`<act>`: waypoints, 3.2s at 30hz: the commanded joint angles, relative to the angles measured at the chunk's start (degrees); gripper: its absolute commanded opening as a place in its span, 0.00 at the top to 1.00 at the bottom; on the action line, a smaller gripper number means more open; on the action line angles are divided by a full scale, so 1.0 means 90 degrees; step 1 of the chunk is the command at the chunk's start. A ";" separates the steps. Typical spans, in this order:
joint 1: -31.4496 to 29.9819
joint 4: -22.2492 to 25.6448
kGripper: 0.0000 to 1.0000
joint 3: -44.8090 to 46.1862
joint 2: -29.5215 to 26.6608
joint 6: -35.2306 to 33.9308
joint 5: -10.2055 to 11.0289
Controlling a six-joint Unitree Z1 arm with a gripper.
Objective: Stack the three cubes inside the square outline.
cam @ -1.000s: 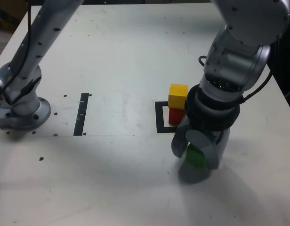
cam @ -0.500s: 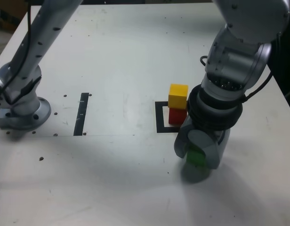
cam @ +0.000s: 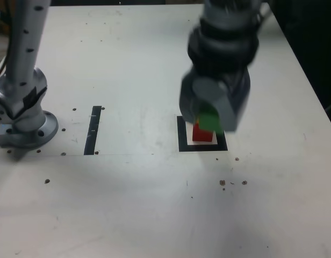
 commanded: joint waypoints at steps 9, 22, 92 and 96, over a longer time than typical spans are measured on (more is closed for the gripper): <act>0.1063 0.0232 0.86 0.0258 -0.0527 0.0612 0.0124; 0.1512 -0.0346 0.86 0.0842 -0.0124 0.0662 0.0067; 0.1774 -0.0875 0.01 0.5412 -0.4089 0.0233 0.0066; 0.1936 -0.1576 0.01 0.6328 -0.4257 0.0233 -0.0020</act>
